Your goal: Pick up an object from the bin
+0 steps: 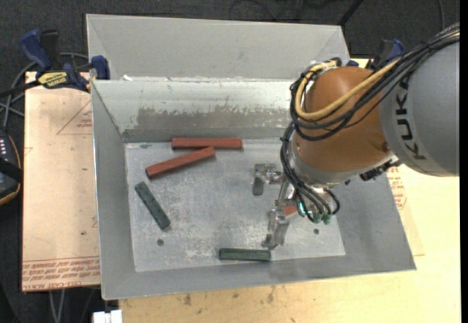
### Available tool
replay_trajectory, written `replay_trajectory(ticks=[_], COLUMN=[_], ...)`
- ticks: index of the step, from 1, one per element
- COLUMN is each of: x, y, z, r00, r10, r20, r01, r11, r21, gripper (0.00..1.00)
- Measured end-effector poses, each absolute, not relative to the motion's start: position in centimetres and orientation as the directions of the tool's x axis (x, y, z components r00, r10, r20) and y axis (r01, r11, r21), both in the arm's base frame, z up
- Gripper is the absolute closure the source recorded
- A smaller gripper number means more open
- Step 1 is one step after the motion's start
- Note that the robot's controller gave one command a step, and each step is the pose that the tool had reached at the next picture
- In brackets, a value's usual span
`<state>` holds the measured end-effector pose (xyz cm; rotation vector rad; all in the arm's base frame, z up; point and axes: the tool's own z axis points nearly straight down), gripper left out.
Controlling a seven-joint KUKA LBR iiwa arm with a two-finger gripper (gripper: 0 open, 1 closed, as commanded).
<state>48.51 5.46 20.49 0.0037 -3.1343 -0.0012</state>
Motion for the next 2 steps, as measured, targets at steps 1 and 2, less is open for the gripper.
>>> replay_trajectory(ticks=[1, 2], x=[48.75, 48.57], y=[8.19, 8.12], z=[6.98, 7.2], r00=[-0.995, -0.995], r10=[-0.102, -0.101], r20=[-0.007, 0.0], r01=[-0.102, -0.101], r11=[0.995, 0.995], r21=[0.002, 0.001], gripper=[0.0, 1.0])
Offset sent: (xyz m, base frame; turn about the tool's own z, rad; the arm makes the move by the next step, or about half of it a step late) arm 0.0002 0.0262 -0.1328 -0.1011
